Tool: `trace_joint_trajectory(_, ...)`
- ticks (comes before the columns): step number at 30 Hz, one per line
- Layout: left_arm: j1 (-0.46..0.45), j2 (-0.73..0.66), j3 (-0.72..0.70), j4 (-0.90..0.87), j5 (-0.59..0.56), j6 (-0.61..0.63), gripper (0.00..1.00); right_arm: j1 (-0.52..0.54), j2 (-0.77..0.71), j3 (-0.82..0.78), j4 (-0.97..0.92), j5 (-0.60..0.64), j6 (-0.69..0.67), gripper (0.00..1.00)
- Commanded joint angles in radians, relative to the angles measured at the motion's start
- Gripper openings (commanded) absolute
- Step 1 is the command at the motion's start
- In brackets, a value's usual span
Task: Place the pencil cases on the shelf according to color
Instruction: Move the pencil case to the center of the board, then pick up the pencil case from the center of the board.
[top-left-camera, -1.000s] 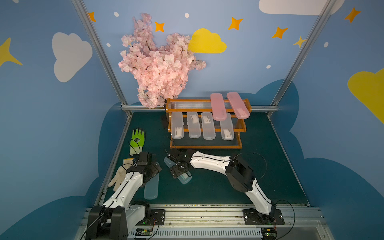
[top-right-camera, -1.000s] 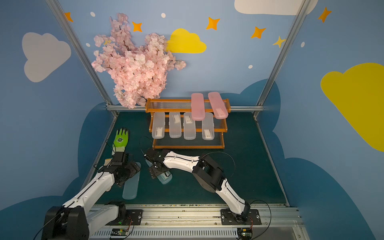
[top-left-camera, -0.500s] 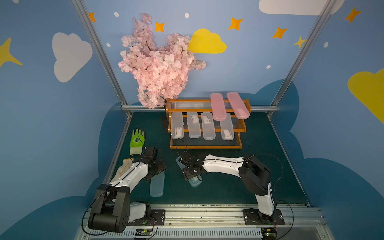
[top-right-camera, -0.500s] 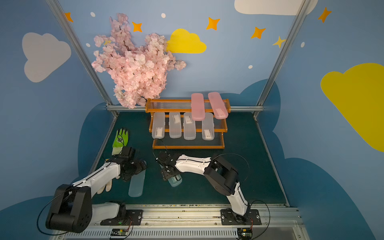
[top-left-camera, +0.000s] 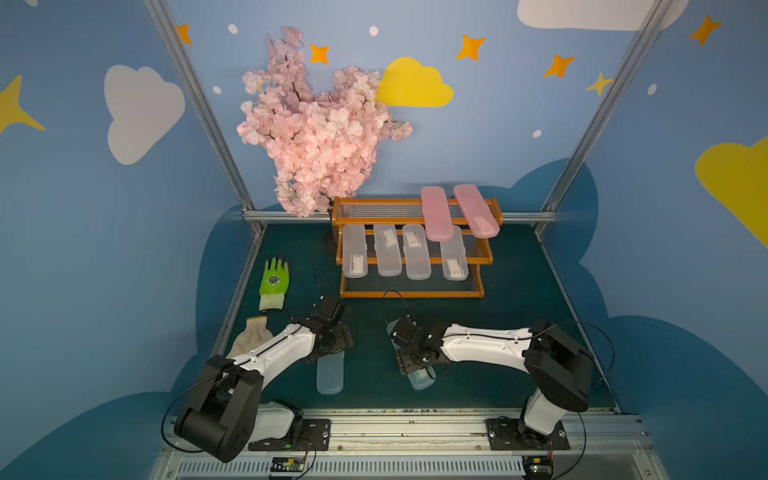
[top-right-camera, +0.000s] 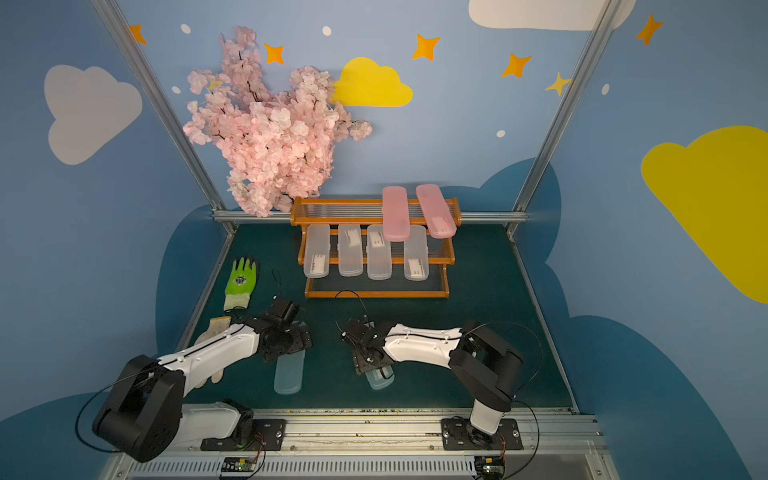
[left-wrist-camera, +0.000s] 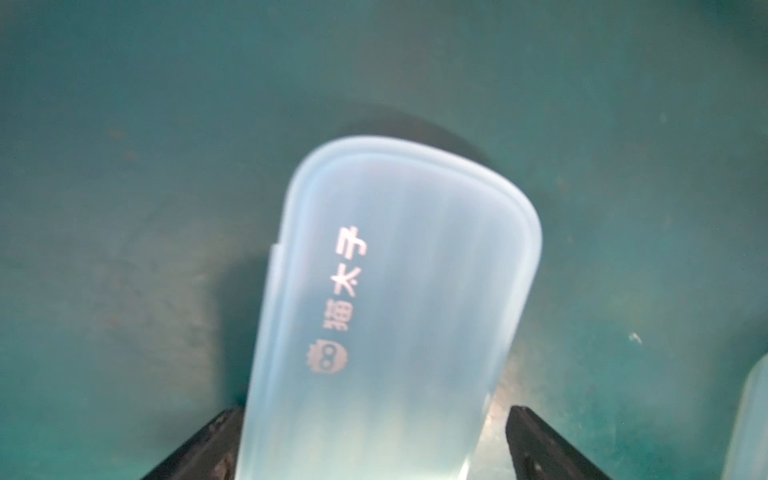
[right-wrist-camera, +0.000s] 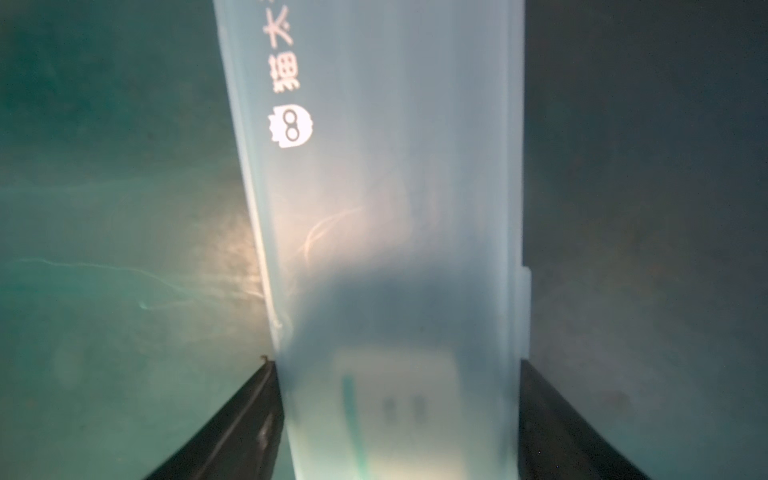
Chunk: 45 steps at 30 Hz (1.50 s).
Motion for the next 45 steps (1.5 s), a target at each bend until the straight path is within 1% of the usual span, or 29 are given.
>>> trace_joint_trajectory(1, -0.069, 0.054, 0.030, 0.009, 0.029, 0.002, 1.00, -0.024, -0.025, -0.044, -0.031, 0.034, 0.034, 0.71)
trace_joint_trajectory(7, -0.176, 0.142, 0.095, -0.009, -0.002, -0.006, 1.00, -0.071, -0.052, -0.074, 0.008, 0.023, 0.038, 0.71)
trace_joint_trajectory(9, -0.204, 0.158, 0.116, -0.016, -0.004, -0.014, 1.00, -0.075, -0.060, -0.069, 0.006, 0.026, 0.036, 0.72)
trace_joint_trajectory(12, -0.237, 0.162, 0.137, -0.029, -0.028, -0.027, 1.00, -0.074, -0.091, -0.070, -0.001, 0.034, 0.041, 0.85)
trace_joint_trajectory(15, -0.251, 0.141, 0.143, -0.048, -0.050, -0.035, 1.00, -0.066, -0.141, -0.072, -0.046, 0.068, 0.056, 0.93)
trace_joint_trajectory(16, -0.254, 0.130, 0.142, -0.055, -0.054, -0.037, 1.00, -0.061, -0.161, -0.073, -0.061, 0.082, 0.060, 0.95)
trace_joint_trajectory(20, -0.255, 0.055, 0.123, -0.086, -0.077, -0.037, 1.00, -0.028, -0.255, -0.095, -0.129, 0.133, 0.082, 0.97)
trace_joint_trajectory(25, -0.255, -0.095, 0.071, -0.090, -0.105, -0.028, 1.00, 0.036, -0.332, -0.151, -0.145, 0.135, 0.124, 0.98)
trace_joint_trajectory(30, -0.255, -0.259, 0.023, -0.078, -0.091, -0.002, 1.00, 0.121, -0.292, -0.184, -0.146, 0.138, 0.172, 0.98)
trace_joint_trajectory(34, -0.254, -0.386, -0.013, -0.092, -0.104, -0.007, 1.00, 0.158, -0.238, -0.192, -0.126, 0.127, 0.213, 0.98)
trace_joint_trajectory(38, -0.255, -0.511, -0.052, -0.120, -0.135, -0.021, 1.00, 0.163, -0.215, -0.197, -0.105, 0.134, 0.228, 0.98)
trace_joint_trajectory(41, -0.254, -0.586, -0.075, -0.137, -0.165, -0.027, 1.00, 0.151, -0.230, -0.219, -0.071, 0.139, 0.224, 0.99)
trace_joint_trajectory(45, -0.254, -0.630, -0.083, -0.161, -0.198, -0.039, 1.00, 0.116, -0.243, -0.252, -0.034, 0.115, 0.203, 0.98)
